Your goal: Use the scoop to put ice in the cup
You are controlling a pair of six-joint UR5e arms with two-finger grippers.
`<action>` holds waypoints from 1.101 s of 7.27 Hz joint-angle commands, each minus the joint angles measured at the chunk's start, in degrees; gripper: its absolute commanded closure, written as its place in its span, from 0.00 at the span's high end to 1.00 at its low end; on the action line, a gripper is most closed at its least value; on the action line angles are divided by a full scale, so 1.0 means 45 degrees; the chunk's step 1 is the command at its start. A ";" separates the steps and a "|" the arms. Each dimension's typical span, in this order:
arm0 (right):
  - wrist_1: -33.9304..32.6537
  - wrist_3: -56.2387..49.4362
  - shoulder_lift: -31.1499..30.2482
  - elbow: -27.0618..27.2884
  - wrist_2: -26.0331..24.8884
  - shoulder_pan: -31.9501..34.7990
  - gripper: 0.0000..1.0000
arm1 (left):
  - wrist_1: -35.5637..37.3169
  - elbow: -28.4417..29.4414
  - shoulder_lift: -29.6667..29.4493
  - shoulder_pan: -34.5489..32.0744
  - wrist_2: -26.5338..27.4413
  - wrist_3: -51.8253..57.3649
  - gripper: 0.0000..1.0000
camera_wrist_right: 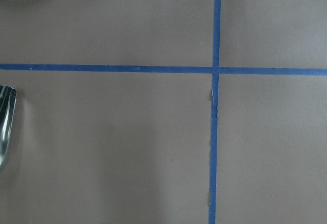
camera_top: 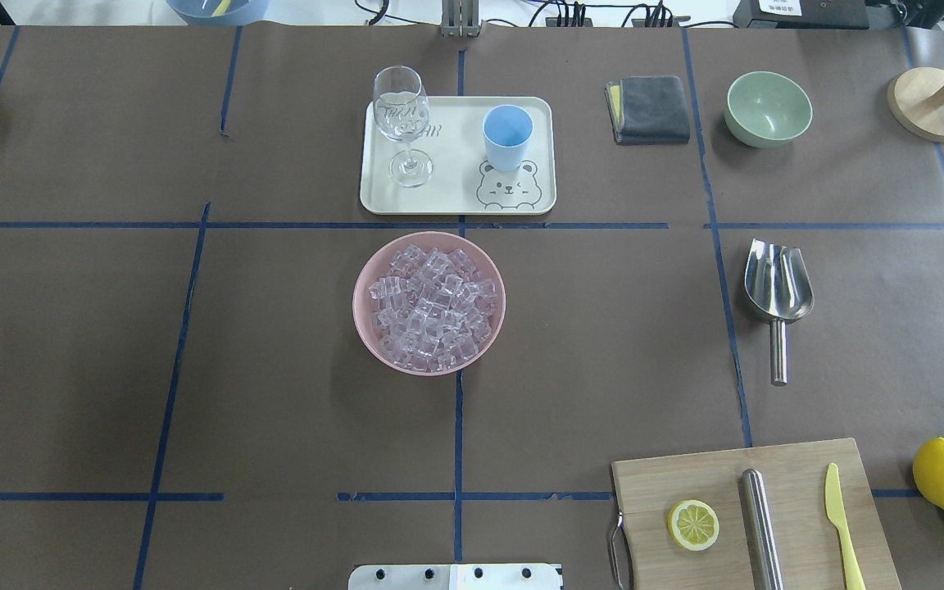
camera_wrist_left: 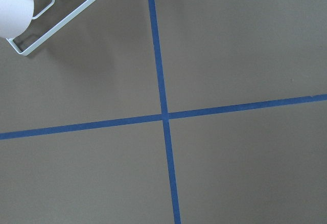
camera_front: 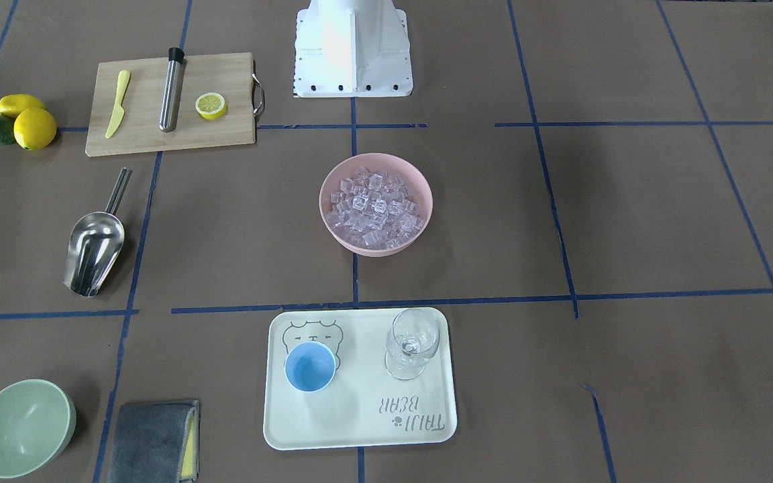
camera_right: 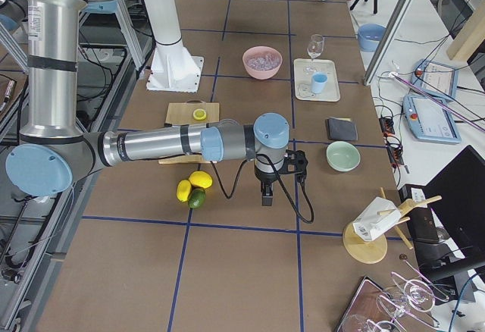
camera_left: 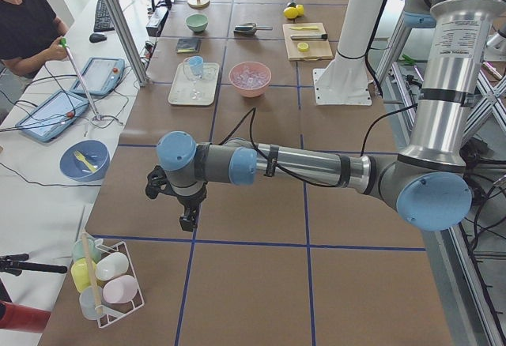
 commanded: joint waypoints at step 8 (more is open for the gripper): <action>0.4065 0.5734 -0.0118 0.0998 0.0984 -0.2624 1.00 | -0.4909 -0.1891 -0.0075 0.4361 -0.0143 -0.0081 1.00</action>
